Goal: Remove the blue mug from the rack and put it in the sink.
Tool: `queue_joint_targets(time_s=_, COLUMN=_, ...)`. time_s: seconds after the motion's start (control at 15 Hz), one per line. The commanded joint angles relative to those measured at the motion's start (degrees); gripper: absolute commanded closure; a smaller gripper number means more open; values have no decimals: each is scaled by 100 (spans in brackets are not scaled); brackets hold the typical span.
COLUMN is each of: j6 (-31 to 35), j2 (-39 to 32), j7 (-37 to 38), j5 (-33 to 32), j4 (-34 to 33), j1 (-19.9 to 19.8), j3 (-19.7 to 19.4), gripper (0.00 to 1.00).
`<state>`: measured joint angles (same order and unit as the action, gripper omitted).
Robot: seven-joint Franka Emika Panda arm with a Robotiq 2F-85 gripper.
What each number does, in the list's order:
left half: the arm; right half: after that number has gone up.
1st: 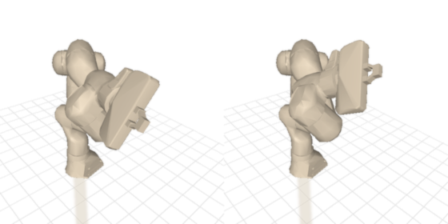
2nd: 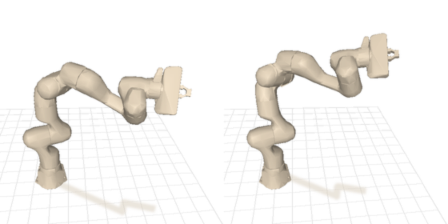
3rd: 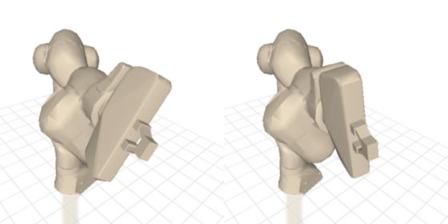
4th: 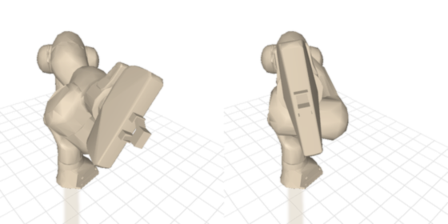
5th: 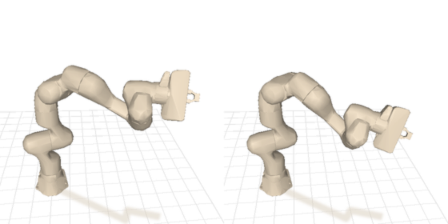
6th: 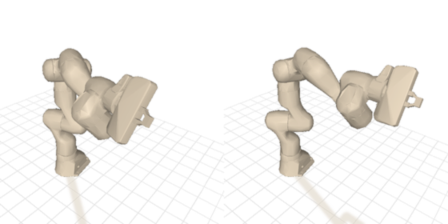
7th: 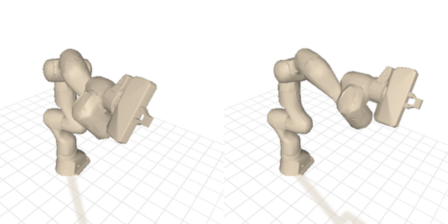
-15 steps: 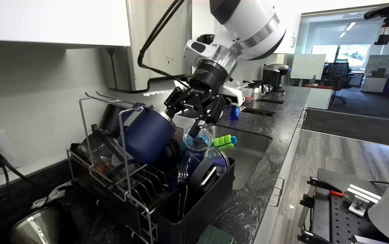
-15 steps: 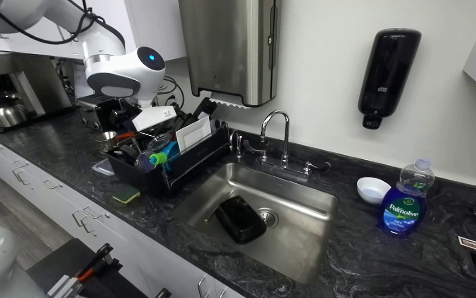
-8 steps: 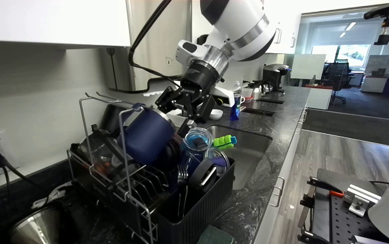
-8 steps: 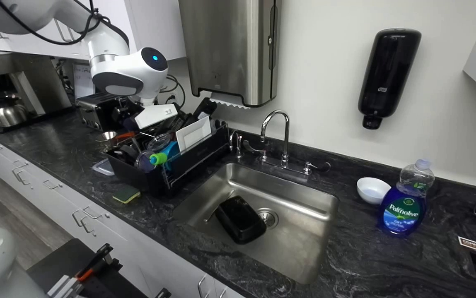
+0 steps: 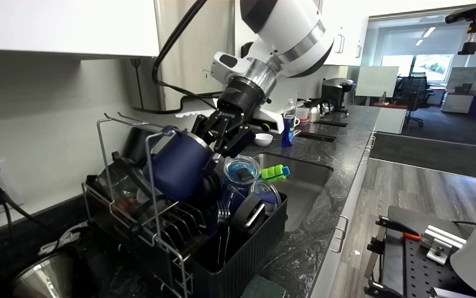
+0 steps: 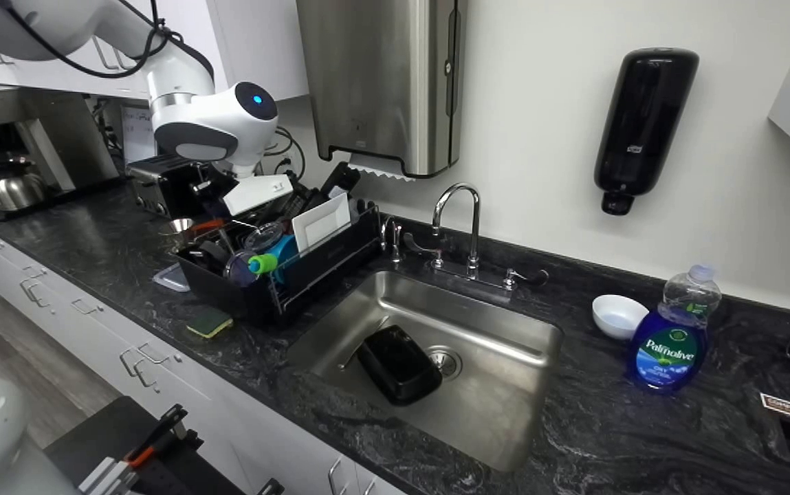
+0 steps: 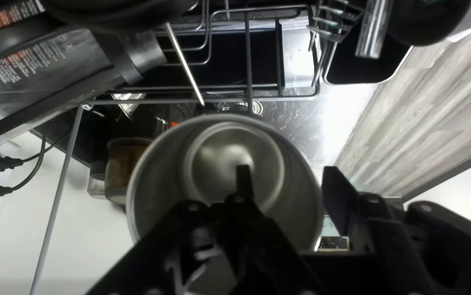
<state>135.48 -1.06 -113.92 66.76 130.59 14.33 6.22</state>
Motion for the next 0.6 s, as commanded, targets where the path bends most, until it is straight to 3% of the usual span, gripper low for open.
queue_joint_targets(time_s=0.0, j6=-18, j2=-67, j7=-273, j5=150, j4=-62, j1=-168, j3=147, gripper=83)
queue_joint_targets(time_s=0.2, j6=-39, j2=-32, j7=-283, j5=146, j4=-42, j1=-170, j3=149, gripper=100)
queue_joint_targets(time_s=0.53, j6=-102, j2=172, j7=-308, j5=115, j4=68, j1=-168, j3=160, gripper=98)
